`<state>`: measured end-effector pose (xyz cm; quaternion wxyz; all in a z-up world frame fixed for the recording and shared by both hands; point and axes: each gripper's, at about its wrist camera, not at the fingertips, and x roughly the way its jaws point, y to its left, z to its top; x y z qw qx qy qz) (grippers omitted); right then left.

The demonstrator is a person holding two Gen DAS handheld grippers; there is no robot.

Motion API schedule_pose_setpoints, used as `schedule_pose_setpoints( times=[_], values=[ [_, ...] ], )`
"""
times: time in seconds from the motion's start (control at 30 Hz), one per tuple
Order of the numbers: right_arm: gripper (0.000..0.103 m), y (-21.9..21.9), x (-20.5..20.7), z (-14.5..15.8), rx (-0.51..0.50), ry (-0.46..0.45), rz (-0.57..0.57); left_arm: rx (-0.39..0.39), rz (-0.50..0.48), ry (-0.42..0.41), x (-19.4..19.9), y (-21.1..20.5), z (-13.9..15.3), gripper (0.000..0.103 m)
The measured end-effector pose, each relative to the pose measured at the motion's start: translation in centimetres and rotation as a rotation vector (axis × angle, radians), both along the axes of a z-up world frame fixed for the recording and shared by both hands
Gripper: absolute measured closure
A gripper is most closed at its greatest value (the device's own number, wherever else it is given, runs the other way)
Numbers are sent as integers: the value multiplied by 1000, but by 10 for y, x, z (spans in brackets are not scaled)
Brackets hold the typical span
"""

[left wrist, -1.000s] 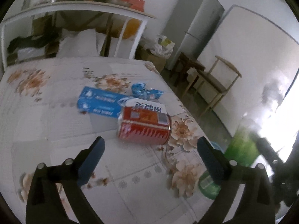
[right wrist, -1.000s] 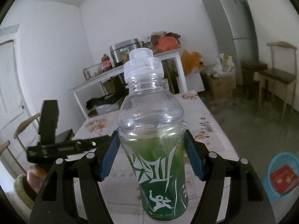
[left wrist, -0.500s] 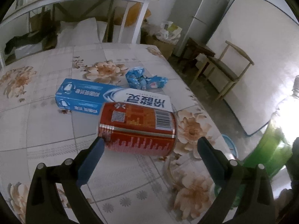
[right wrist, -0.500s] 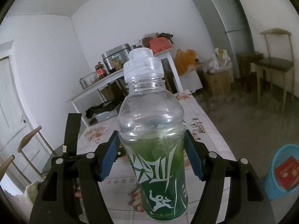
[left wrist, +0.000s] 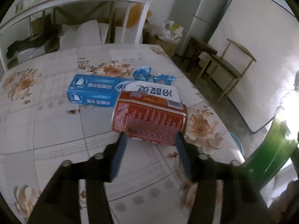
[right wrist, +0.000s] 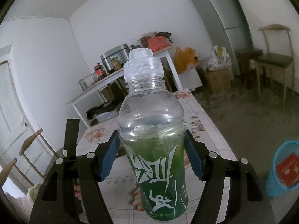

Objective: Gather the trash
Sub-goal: 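Grasp the red can with the left gripper while the right gripper holds the bottle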

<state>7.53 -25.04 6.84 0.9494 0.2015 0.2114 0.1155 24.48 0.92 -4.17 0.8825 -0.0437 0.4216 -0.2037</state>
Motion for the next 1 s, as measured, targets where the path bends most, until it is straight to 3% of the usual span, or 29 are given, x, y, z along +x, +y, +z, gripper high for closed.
schedule_pose_setpoints(
  times=[0.07, 0.2, 0.27, 0.33, 0.43, 0.67, 0.8, 1.0],
  values=[
    [39, 1, 0, -1, -2, 0, -1, -19, 22, 0, 0, 5, 4, 21],
    [39, 2, 0, -1, 8, 7, 2, -148, 84, 65, 10, 19, 9, 9],
    [39, 2, 0, 0, 5, 8, 7, -241, 120, 103, 21, 28, 10, 9],
    [39, 3, -2, 3, -1, 7, 12, -272, 141, 131, 31, 32, 9, 9],
    [39, 1, -1, 5, -4, 8, 15, -237, 146, 141, 44, 27, 7, 9],
    [39, -4, 3, 5, 0, 16, 16, -169, 43, 115, 53, 2, 12, 6],
    [39, -5, 3, 5, -1, 20, 18, -87, 25, 124, 56, -11, 5, 6],
    [39, -6, 6, 5, 2, 25, 18, 58, -21, 71, 47, -29, -2, 6]
  ],
)
